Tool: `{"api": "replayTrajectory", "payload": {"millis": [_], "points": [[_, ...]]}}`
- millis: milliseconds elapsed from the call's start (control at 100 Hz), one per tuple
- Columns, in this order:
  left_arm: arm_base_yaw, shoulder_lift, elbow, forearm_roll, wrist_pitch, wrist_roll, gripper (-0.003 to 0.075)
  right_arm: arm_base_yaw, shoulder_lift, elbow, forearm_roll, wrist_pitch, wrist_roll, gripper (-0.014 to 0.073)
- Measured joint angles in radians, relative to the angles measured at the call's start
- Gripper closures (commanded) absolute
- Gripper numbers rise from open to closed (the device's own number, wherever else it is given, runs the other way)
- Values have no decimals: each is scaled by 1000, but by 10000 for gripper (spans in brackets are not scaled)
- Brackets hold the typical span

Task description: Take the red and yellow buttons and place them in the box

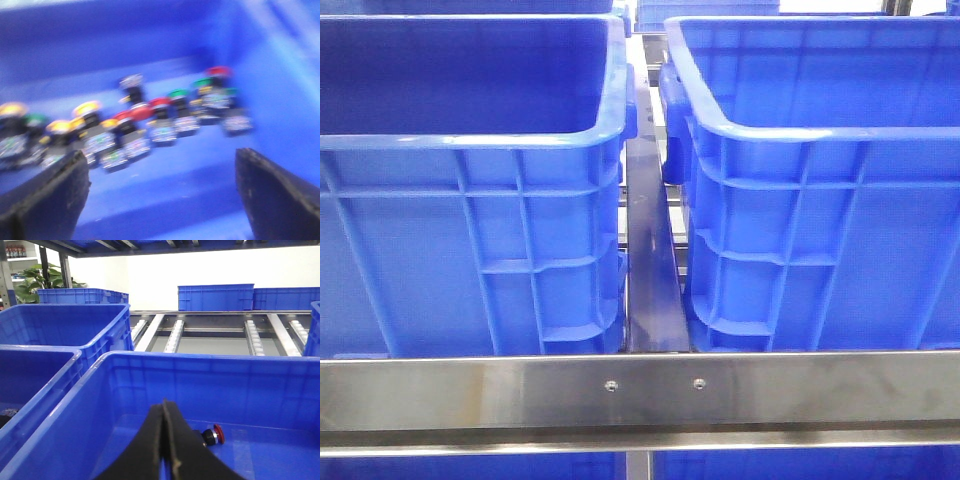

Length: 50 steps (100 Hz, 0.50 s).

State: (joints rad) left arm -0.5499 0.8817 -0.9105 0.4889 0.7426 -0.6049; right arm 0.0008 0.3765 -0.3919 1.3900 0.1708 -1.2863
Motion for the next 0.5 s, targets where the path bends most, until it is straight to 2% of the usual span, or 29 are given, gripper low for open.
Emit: {"api": "replayTrajectory", "payload": {"millis": [270, 500], "points": [[202, 280, -113, -21, -49, -22, 172, 0, 0, 2, 0, 0, -2, 662], [339, 476, -180, -178, -114, 89, 172, 0, 0, 2, 0, 0, -2, 662]]}}
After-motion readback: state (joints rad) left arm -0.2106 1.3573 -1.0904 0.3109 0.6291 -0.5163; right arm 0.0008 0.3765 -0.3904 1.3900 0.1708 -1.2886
